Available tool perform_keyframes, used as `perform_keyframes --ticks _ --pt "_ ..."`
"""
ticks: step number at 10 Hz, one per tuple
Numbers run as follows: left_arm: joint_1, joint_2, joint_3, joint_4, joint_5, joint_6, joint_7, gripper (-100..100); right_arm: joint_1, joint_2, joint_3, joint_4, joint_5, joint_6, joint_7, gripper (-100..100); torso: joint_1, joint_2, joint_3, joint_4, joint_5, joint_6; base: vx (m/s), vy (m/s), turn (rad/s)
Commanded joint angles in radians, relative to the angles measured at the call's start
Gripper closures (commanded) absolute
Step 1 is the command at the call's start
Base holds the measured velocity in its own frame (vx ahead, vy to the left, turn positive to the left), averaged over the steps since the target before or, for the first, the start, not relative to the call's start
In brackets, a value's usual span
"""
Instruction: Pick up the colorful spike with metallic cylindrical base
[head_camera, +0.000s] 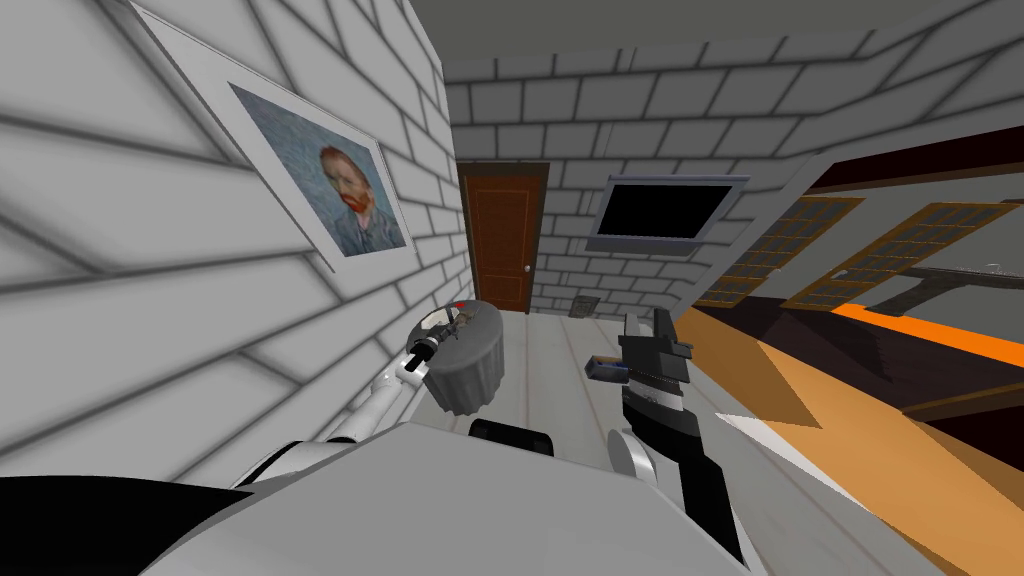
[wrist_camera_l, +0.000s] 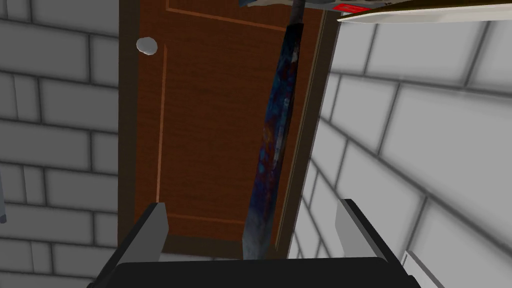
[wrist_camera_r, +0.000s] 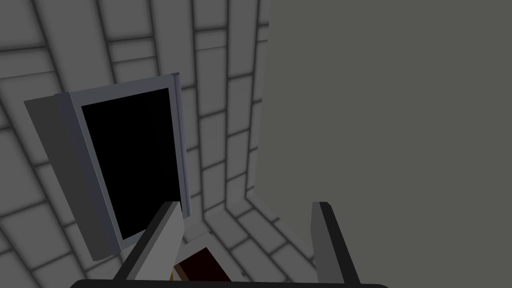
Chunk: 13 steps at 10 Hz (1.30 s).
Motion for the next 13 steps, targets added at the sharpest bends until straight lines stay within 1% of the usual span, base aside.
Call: perform_keyframes --ticks 1,2,3,4,7,8,13 --pt "-0.019 0.007 0.002 0.044 -0.009 0.002 -0.014 -100 0.000 0.000 0.000 0.000 0.000 0.000 0.000 0 0.000 0.000 0.000 0.000 0.000 0.000 0.010 -0.013 -0.019" --pt "-0.036 0.012 0.004 0.072 -0.016 0.004 -0.025 -100 0.000 0.000 0.000 0.000 0.000 0.000 0.000 0 0.000 0.000 0.000 0.000 0.000 0.000 0.015 -0.022 -0.028" --pt "-0.052 0.016 0.006 0.111 -0.024 0.005 -0.036 -100 0.000 0.000 0.000 0.000 0.000 0.000 0.000 0 0.000 0.000 0.000 0.000 0.000 0.000 0.017 -0.025 -0.028" --pt "-0.052 0.016 0.006 0.114 -0.024 0.005 -0.036 -100 0.000 0.000 0.000 0.000 0.000 0.000 0.000 0 -0.001 0.000 0.000 0.000 0.000 0.000 0.014 -0.015 -0.005" --pt "-0.095 0.029 0.011 0.205 -0.043 0.009 -0.064 -100 0.000 0.000 0.000 0.000 0.000 0.000 0.000 0 0.000 0.000 0.000 0.000 0.000 0.000 0.015 -0.017 -0.021" --pt "-0.095 0.029 0.011 0.205 -0.043 0.009 -0.064 -100 0.000 0.000 0.000 0.000 0.000 0.000 0.000 0 0.000 0.000 0.000 0.000 0.000 0.000 0.010 -0.013 -0.003" --pt "-0.149 0.046 0.017 0.314 -0.067 0.013 -0.101 -100 0.000 0.000 0.000 0.000 0.000 0.000 0.000 0 0.000 0.000 0.000 0.000 0.000 0.000 0.011 -0.014 -0.016"
